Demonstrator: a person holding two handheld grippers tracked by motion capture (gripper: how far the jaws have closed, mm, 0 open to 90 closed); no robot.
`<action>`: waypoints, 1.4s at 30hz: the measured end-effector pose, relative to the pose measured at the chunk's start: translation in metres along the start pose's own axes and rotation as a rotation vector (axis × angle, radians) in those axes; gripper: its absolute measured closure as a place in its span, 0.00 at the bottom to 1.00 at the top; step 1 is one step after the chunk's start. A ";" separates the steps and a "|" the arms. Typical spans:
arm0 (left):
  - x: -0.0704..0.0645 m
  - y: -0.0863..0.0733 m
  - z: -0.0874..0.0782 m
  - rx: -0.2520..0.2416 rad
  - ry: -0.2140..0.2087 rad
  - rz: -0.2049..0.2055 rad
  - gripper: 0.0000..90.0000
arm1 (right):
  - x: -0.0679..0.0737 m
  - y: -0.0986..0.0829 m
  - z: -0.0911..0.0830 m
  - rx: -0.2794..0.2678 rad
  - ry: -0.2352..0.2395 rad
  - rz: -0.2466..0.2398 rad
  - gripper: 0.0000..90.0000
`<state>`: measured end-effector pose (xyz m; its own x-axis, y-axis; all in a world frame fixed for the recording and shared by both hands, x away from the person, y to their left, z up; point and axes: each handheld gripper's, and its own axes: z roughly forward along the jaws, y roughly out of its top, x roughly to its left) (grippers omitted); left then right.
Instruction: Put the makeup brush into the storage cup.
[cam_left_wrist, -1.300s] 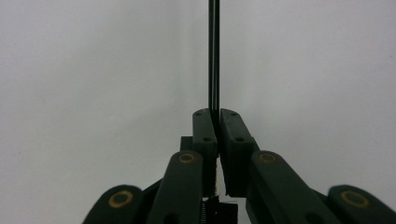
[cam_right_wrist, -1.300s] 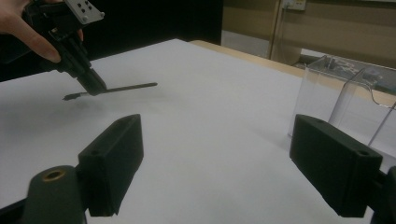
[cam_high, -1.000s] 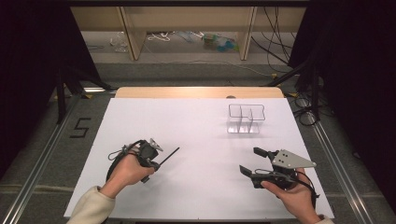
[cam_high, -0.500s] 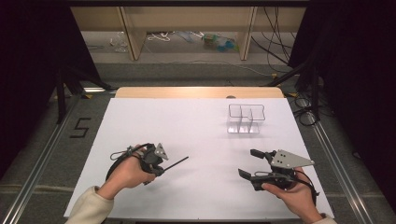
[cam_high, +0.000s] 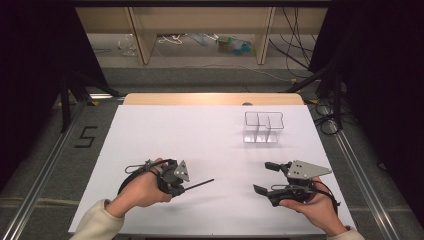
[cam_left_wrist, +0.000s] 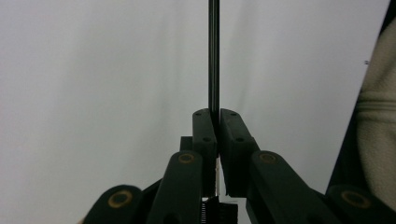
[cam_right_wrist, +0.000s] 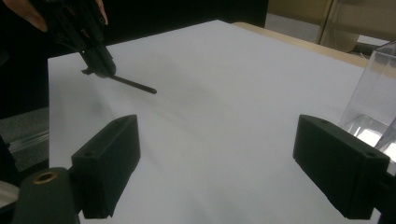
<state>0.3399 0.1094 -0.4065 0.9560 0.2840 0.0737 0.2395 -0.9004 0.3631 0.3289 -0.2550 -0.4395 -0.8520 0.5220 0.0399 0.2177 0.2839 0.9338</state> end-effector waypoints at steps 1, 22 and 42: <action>-0.002 0.002 0.000 0.001 -0.005 0.002 0.95 | 0.000 0.000 0.000 0.023 0.010 -0.003 0.18; -0.020 0.034 -0.003 0.004 -0.041 0.118 0.95 | 0.008 0.006 0.029 0.075 0.137 -0.080 0.25; -0.026 0.054 -0.001 0.001 -0.053 0.184 0.95 | 0.021 0.008 0.056 0.117 0.258 -0.129 0.46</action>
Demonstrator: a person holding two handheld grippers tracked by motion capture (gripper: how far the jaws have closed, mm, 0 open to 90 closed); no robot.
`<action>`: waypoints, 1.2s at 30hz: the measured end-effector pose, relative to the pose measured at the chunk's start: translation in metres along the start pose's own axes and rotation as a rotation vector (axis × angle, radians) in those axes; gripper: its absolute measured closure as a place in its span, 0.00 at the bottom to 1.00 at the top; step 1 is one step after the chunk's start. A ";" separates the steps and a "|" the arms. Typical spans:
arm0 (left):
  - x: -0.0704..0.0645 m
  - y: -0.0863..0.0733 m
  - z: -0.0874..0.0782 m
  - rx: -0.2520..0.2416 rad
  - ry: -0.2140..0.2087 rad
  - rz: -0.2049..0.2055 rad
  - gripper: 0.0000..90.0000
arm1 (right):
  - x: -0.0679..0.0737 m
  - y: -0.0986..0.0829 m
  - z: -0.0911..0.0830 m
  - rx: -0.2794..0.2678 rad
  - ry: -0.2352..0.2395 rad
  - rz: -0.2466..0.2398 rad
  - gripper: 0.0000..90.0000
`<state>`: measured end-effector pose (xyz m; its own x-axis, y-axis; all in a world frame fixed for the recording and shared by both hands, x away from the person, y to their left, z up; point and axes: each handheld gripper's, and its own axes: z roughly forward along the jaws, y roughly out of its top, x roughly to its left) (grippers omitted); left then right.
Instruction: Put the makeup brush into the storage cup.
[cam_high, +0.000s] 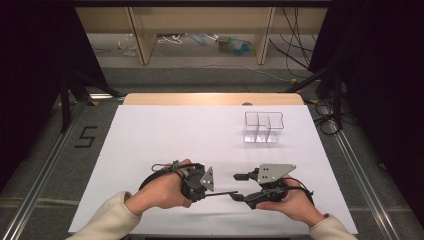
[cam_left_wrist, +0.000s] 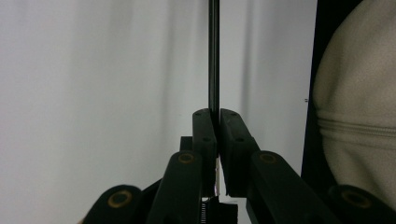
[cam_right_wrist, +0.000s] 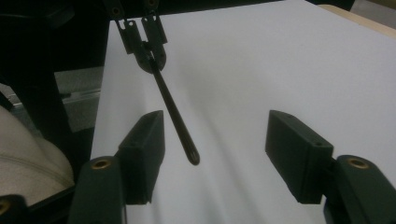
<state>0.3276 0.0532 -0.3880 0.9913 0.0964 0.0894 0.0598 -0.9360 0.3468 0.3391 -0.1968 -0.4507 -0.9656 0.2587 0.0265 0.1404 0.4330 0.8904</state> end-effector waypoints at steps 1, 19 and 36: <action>0.000 0.001 0.000 0.000 -0.001 0.005 0.95 | 0.000 0.000 0.001 0.000 -0.001 -0.003 0.48; -0.004 0.012 -0.002 -0.016 0.006 0.048 0.95 | 0.006 0.002 0.008 0.027 0.090 -0.038 0.78; -0.006 0.017 -0.003 -0.021 0.010 0.070 0.95 | 0.007 0.001 0.007 0.021 0.136 -0.053 0.90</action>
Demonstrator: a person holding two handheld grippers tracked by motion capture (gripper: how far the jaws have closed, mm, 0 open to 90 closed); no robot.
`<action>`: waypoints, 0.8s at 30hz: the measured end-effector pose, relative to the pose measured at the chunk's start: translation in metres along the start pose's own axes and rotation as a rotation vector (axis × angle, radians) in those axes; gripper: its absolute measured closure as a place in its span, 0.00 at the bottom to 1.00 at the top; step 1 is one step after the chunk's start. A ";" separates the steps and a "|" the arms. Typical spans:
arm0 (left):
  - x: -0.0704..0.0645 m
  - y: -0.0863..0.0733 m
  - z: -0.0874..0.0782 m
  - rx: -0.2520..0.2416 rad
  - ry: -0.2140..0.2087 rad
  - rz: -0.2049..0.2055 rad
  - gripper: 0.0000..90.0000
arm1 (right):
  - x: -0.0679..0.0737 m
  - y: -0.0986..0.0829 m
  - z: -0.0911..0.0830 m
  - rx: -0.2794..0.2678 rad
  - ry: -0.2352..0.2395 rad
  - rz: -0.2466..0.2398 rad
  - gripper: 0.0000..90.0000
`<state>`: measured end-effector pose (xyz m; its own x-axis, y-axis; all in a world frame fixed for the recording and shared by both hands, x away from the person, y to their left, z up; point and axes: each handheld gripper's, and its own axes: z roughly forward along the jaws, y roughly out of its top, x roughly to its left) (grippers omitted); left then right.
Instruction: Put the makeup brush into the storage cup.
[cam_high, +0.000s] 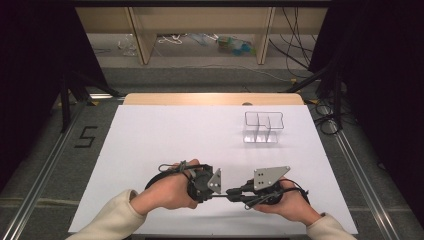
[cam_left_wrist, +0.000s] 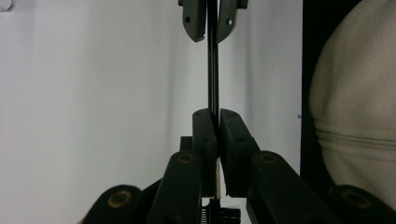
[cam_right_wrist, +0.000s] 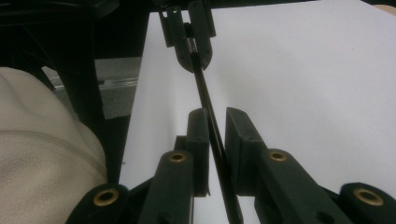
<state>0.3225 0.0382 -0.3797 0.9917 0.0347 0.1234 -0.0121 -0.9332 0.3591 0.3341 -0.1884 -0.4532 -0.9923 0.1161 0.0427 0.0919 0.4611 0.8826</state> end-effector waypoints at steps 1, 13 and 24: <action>0.000 0.000 0.000 -0.001 -0.001 0.000 0.95 | 0.000 0.000 0.000 0.002 0.000 -0.001 0.91; 0.003 0.000 -0.002 -0.066 0.024 0.018 0.75 | 0.003 -0.002 0.002 0.038 0.025 -0.054 0.95; 0.004 -0.022 -0.022 -0.285 0.143 -0.161 0.30 | -0.002 -0.004 -0.008 0.004 -0.067 -0.018 0.95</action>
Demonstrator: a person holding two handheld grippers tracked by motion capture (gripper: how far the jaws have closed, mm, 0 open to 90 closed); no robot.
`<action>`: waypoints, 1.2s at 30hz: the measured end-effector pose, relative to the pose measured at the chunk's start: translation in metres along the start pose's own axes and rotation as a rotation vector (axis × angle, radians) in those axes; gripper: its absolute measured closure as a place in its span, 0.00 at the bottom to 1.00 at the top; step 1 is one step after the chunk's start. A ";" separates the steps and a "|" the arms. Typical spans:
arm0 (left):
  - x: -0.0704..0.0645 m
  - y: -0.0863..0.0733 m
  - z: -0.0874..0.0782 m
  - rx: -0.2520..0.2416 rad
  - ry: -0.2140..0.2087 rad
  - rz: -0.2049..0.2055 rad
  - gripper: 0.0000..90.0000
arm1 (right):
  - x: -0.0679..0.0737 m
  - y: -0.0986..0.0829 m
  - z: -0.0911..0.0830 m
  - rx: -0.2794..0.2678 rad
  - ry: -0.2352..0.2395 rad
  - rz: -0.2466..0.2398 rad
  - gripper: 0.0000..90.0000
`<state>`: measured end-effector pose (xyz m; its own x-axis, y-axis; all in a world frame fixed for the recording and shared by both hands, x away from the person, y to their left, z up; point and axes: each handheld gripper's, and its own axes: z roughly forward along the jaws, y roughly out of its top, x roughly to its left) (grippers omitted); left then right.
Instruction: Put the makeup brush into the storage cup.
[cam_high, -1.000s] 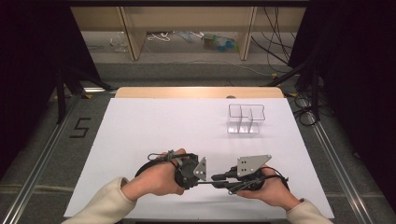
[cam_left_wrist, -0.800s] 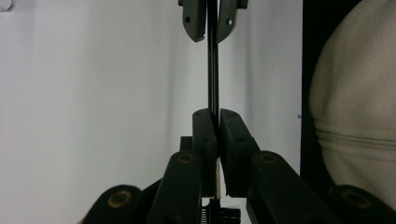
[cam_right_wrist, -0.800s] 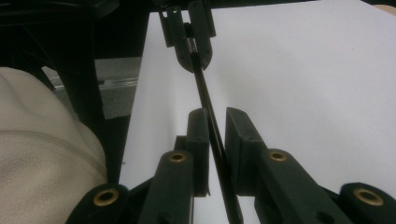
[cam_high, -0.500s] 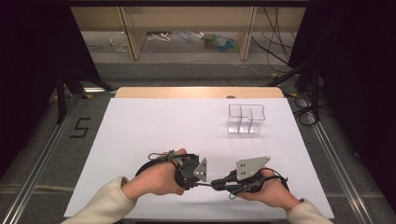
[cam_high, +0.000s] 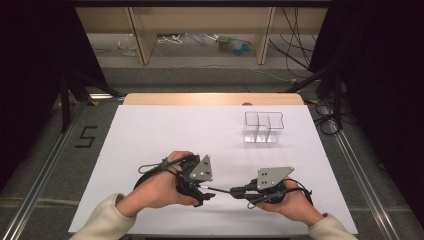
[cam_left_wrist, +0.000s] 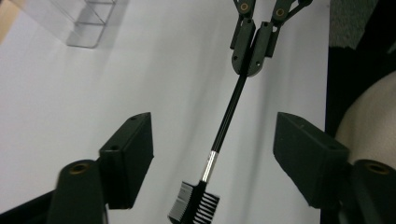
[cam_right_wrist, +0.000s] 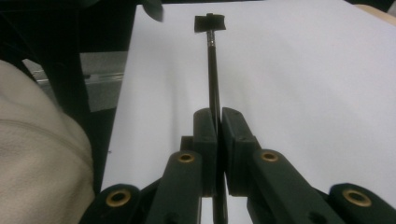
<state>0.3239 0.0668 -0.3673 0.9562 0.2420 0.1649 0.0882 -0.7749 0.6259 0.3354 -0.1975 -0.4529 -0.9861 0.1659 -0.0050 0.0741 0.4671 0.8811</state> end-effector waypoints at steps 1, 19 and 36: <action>0.001 -0.003 -0.002 -0.024 0.014 -0.008 0.29 | -0.001 0.000 -0.001 0.002 -0.009 0.000 0.95; 0.007 -0.039 -0.016 -0.199 0.143 -0.189 0.21 | -0.009 -0.003 -0.020 -0.087 -0.137 0.046 0.95; 0.010 -0.052 -0.001 -0.353 0.110 -0.378 0.22 | -0.016 0.000 -0.036 -0.281 -0.273 0.101 0.95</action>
<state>0.3288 0.1104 -0.3977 0.8392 0.5409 -0.0552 0.3039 -0.3824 0.8726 0.3459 -0.2316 -0.4358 -0.8975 0.4411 -0.0035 0.0883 0.1875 0.9783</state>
